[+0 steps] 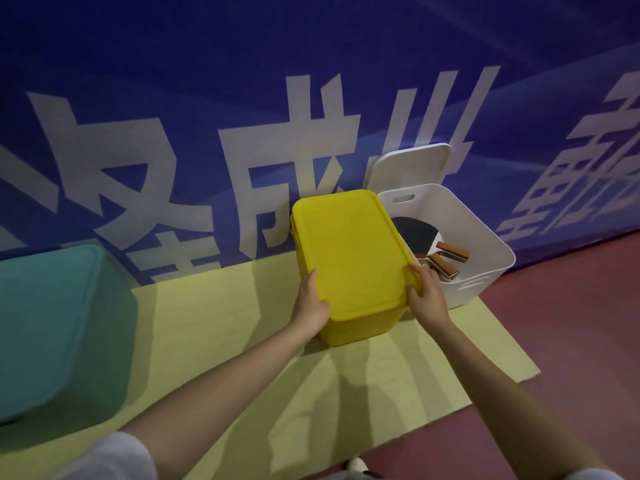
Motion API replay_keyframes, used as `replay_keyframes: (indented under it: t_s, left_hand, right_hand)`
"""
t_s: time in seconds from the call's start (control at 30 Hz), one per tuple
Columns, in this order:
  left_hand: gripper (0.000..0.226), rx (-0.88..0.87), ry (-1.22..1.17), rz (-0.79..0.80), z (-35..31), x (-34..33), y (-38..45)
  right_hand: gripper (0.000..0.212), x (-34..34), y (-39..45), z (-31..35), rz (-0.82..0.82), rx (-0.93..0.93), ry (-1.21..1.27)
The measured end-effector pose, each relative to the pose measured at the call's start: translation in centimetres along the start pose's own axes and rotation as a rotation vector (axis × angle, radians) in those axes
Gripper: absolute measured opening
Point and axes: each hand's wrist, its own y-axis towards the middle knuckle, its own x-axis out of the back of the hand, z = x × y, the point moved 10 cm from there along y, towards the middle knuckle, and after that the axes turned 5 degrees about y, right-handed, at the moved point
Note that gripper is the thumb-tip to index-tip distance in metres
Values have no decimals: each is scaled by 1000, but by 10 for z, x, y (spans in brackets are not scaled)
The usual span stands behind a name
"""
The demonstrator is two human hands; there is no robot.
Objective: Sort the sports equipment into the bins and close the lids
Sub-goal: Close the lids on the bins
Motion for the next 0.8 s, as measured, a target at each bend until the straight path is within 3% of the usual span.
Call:
replay_keyframes:
  t_s: [0.13, 0.3, 0.57, 0.8]
  left_hand:
    - [72, 11, -47, -82, -1, 3, 16]
    - [66, 14, -52, -225, -11, 1, 25]
    - [53, 14, -160, -350, 9, 14, 30]
    - [54, 40, 24, -384, -18, 48, 76]
  right_hand:
    - [45, 3, 15, 3, 43, 43, 36]
    - [40, 3, 27, 4, 69, 102, -89]
    - [55, -25, 44, 9, 232, 121, -461]
    - [51, -53, 97, 39, 304, 245, -502]
